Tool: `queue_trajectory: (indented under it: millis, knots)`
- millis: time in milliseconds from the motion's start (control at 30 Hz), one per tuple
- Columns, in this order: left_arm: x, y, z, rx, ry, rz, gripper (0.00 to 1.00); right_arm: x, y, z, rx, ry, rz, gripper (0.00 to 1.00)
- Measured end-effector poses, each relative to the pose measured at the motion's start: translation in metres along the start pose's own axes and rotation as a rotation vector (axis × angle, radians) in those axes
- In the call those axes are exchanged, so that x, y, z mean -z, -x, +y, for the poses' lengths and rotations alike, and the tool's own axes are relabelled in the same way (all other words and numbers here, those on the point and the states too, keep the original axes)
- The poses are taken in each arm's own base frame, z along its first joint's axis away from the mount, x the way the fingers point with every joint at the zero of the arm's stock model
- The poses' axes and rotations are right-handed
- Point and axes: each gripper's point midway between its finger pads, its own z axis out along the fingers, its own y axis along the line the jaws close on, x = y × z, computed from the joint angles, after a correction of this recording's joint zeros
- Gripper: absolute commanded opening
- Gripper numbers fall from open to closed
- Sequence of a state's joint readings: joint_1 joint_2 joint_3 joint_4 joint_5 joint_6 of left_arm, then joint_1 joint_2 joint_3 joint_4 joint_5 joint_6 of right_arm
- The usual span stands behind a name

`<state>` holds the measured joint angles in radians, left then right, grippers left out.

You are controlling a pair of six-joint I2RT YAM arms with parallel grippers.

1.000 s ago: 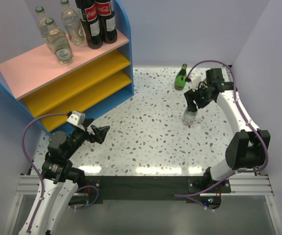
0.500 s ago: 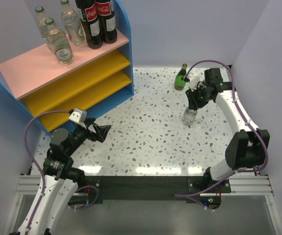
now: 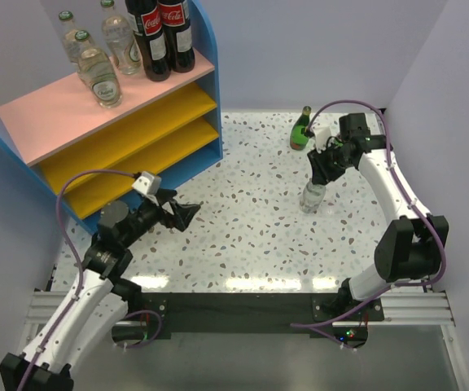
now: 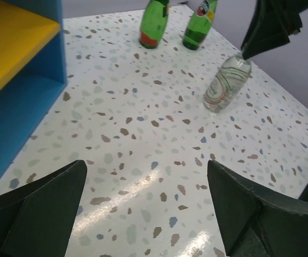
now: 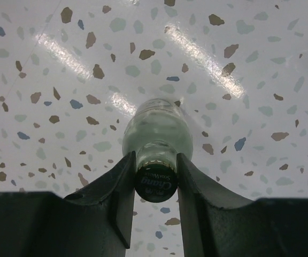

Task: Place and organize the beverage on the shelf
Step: Pick up the drink from the center of the board.

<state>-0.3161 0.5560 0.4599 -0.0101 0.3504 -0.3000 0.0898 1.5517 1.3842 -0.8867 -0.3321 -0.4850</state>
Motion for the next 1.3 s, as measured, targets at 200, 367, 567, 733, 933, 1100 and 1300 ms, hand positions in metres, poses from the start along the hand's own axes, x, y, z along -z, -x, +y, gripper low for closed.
queue_trajectory:
  millis: [200, 367, 567, 733, 933, 1100, 1300]
  knots:
    - [-0.035, -0.034, -0.048, -0.028, -0.108, 0.105, 1.0, 0.012, 0.011, 0.014, -0.049, 0.056, -0.019, 0.0]
    - [-0.069, -0.066, -0.078, -0.079, -0.127, 0.177, 1.0, 0.019, 0.024, 0.02, -0.095, 0.071, -0.054, 0.0]
    - [-0.133, -0.067, -0.132, -0.151, -0.141, 0.168, 1.0, 0.021, 0.028, 0.026, -0.173, 0.077, -0.054, 0.0]
    - [-0.178, -0.063, -0.157, -0.182, -0.115, 0.127, 1.0, 0.025, 0.031, 0.035, -0.233, 0.105, -0.053, 0.0]
    - [-0.213, -0.073, -0.174, -0.235, -0.055, 0.137, 0.99, 0.032, 0.043, 0.044, -0.293, 0.146, -0.082, 0.0]
    - [-0.226, -0.077, -0.179, -0.274, -0.011, 0.148, 0.99, 0.038, 0.051, 0.05, -0.319, 0.178, -0.104, 0.0]
    - [-0.249, -0.075, -0.175, -0.327, 0.08, 0.165, 0.95, 0.039, 0.053, 0.058, -0.339, 0.211, -0.102, 0.0]
